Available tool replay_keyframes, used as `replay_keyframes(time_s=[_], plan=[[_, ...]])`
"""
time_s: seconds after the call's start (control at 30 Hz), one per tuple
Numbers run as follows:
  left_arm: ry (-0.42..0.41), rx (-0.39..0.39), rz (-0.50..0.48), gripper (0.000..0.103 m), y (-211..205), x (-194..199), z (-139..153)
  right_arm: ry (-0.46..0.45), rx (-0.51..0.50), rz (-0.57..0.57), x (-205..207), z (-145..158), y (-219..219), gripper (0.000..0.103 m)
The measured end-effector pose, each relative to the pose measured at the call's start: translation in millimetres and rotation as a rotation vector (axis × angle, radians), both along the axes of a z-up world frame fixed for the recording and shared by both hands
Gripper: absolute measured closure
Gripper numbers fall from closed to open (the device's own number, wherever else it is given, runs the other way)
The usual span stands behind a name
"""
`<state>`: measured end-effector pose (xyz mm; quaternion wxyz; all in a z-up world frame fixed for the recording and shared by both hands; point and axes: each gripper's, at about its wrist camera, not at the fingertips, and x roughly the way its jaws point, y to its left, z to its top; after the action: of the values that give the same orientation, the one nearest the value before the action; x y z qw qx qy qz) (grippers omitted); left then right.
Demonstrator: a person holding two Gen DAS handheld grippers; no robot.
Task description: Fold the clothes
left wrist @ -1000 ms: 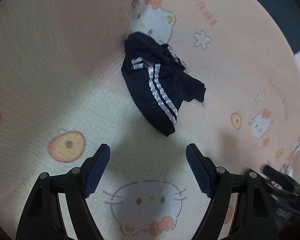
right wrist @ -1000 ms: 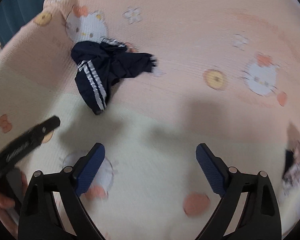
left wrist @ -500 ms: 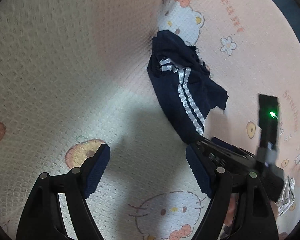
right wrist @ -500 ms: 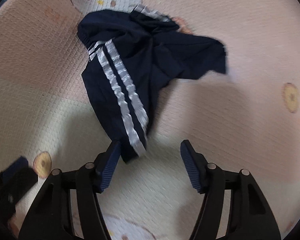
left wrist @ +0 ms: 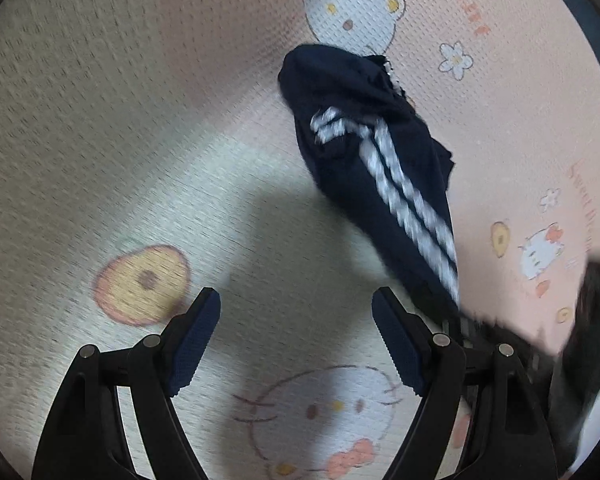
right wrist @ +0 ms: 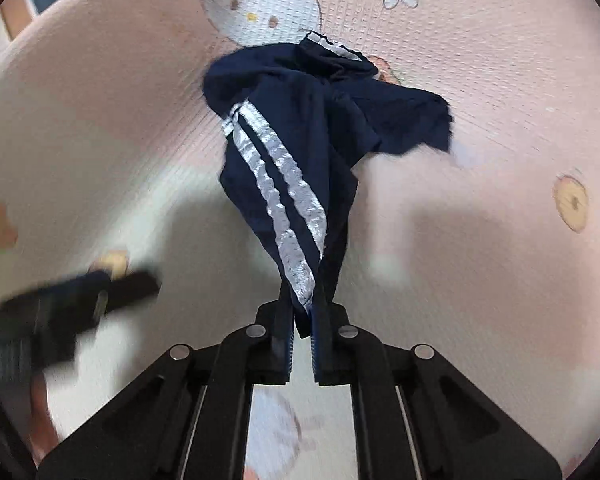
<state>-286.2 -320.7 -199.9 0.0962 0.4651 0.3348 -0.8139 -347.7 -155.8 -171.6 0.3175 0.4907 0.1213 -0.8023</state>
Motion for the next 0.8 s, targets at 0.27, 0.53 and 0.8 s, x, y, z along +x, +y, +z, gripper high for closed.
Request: replay_keyframes(time_s=[0.27,0.53,0.8], plan=[[0.103,0.279,-0.062,0.023,20,-4,-7,-0.056,-0.029,-0.029,56,18,85,0.098],[0.033,0.247,-0.101,0.023,45,-14,-17,-0.1,-0.028,-0.052,60,18,101,0.07],[0.012,0.209,-0.063,0.023,35,-23,-17,-0.086,-0.003,0.009,27,-24,38,0.051]])
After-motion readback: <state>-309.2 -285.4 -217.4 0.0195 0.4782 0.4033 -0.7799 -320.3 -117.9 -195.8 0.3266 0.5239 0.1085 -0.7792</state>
